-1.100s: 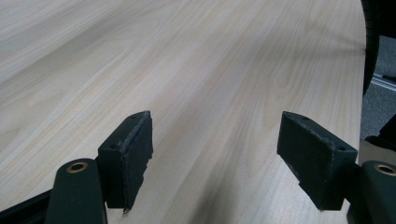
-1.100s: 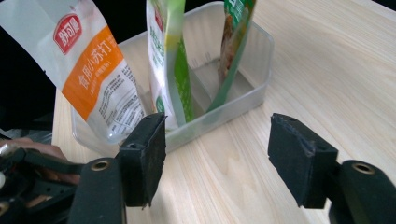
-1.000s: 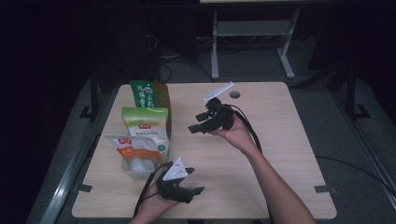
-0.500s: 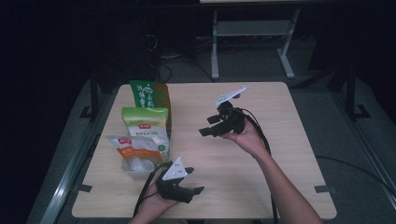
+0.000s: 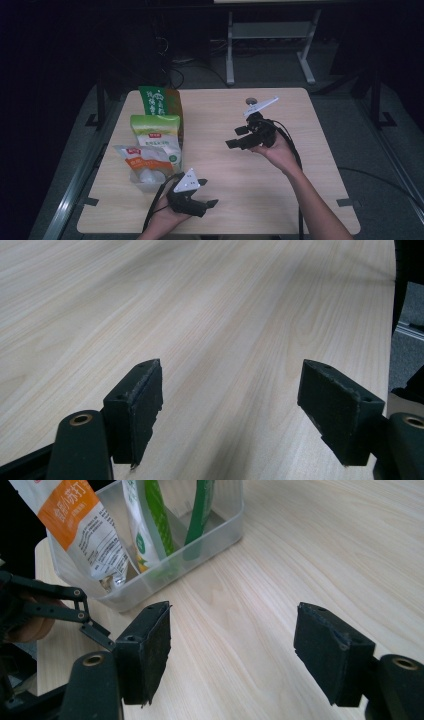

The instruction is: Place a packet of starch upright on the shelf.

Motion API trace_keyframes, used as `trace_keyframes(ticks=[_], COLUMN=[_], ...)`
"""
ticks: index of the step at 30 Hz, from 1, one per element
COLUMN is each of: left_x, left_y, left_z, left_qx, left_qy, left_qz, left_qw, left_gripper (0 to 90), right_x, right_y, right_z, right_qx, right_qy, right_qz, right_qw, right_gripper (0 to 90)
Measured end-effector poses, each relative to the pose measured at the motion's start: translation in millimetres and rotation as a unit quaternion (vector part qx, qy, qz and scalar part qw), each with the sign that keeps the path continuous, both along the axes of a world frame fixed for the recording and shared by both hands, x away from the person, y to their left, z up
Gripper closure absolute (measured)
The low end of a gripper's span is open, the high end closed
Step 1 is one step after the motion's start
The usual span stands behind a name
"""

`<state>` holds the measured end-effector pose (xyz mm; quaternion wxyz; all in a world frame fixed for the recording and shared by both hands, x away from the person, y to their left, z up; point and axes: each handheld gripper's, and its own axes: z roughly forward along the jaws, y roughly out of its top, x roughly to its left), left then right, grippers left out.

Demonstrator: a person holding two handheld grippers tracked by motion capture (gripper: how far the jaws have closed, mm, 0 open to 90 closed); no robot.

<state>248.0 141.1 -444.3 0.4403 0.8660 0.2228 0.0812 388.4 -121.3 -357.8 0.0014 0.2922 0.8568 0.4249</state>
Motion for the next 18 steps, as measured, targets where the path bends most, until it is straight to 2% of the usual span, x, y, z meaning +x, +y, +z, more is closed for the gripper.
trace_keyframes(ticks=[7, 11, 18], left_x=[0.1, 0.6, 0.1], left_y=[-0.1, 0.8, 1.3], left_z=[-0.1, 0.3, 0.9], left_qx=[-0.004, -0.001, -0.001], left_qy=[0.002, 0.001, 0.000], left_qz=[0.001, 0.001, 0.001], left_qw=[1.0000, 1.0000, 1.0000], left_gripper=[25.7, 25.7, 25.6], right_x=[-4.1, -6.0, -11.8], right_y=[-11.6, -14.4, -20.0], right_z=[-2.5, -2.5, -4.0], right_qx=[0.002, -0.009, -0.012], right_qy=[0.001, 0.005, 0.001], right_qz=[-0.010, -0.012, -0.015], right_qw=[0.9999, 0.9999, 0.9998], right_gripper=[30.1, 29.5, 29.4])
